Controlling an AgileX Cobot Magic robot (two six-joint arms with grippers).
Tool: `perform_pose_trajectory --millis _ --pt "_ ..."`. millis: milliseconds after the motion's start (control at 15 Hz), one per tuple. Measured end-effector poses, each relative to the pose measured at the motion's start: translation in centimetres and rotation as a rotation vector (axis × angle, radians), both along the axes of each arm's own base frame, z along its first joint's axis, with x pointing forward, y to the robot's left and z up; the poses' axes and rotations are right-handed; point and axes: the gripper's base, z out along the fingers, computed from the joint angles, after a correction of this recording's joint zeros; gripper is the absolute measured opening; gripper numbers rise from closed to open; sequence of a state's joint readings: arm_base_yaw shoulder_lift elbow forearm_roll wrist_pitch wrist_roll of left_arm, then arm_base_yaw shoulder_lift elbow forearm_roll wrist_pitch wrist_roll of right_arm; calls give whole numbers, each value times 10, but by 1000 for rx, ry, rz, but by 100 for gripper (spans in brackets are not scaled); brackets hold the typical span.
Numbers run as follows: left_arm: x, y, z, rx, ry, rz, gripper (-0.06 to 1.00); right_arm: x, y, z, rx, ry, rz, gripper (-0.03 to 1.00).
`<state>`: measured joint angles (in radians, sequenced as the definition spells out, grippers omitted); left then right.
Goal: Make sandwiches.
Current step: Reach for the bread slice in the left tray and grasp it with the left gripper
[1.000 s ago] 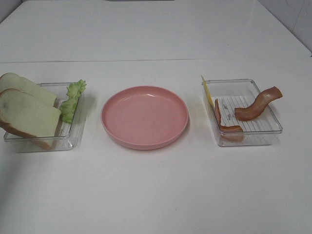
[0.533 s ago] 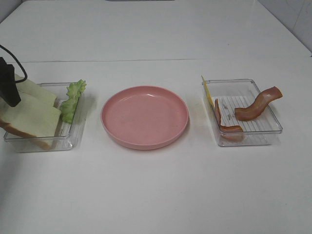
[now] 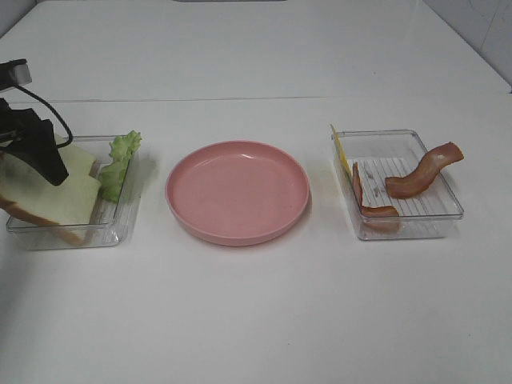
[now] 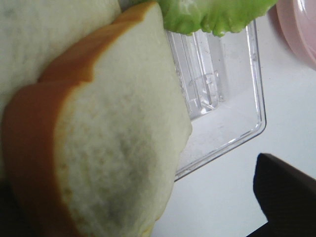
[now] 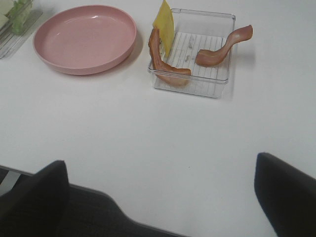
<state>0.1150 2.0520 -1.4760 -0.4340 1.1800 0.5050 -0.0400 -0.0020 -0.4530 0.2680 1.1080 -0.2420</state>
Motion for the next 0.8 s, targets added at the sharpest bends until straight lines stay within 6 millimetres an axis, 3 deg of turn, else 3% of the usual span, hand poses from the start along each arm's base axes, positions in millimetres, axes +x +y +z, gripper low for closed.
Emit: perform_pose_trajectory --millis 467,533,800 --pt "0 -2 -1 -27 12 0 84 0 0 0 0 0 0 98" --pt "0 -2 -1 -29 14 7 76 0 0 0 0 0 0 98" --pt "0 -2 -1 -28 33 60 62 0 0 0 0 0 0 98"
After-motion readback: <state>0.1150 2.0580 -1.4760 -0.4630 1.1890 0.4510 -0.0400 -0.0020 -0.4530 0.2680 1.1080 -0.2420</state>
